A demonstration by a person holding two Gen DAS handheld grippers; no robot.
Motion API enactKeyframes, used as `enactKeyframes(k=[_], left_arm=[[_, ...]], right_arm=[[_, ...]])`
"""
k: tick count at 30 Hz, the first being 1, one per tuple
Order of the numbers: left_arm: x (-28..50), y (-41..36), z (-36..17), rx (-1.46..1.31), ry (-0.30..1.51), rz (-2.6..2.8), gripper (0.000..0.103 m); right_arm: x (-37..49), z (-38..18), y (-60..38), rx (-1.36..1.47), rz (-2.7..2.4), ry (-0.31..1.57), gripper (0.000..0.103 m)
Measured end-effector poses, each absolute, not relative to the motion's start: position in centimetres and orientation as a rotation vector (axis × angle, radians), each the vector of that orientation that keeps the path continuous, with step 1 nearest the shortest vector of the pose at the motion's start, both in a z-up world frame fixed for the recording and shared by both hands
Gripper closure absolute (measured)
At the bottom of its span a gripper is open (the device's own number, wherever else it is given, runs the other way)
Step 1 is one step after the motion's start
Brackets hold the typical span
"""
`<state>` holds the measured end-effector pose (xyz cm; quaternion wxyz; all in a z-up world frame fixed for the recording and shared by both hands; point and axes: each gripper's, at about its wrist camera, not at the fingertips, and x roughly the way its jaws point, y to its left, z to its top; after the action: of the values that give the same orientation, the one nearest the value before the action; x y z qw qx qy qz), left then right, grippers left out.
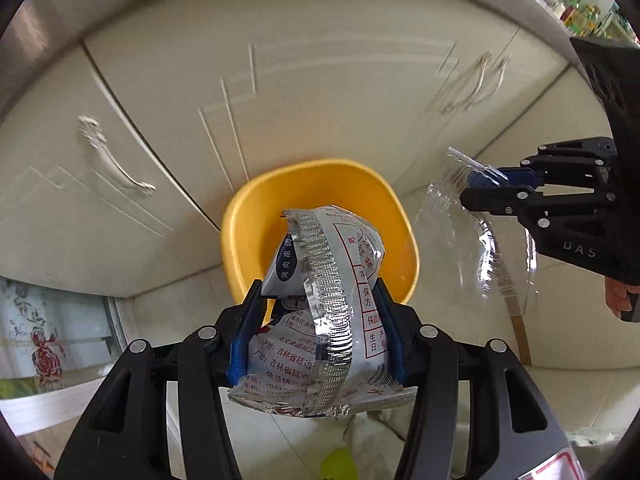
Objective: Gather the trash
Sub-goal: 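Carry the wrapper in the left gripper and the tray in the right gripper down over the yellow bin, then open the left gripper to drop the wrapper while the right gripper drops the tray into the bin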
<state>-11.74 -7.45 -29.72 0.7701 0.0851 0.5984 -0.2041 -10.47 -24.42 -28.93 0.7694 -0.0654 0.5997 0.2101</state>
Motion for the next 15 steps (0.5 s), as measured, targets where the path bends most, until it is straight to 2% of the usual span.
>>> enactKeyframes(k=[8, 15], left_arm=[[-9.1, -7.5, -36.6, 0.202, 1.425, -0.440, 0.050], [-8.2, -7.4, -38.9, 0.193, 1.465, -0.431, 0.050]], right_arm=[[-7.9, -36.2, -22.5, -0.164, 0.439, 1.406, 0.087], [-7.3, -39.6, -22.4, -0.130, 0.439, 1.433, 0.087]])
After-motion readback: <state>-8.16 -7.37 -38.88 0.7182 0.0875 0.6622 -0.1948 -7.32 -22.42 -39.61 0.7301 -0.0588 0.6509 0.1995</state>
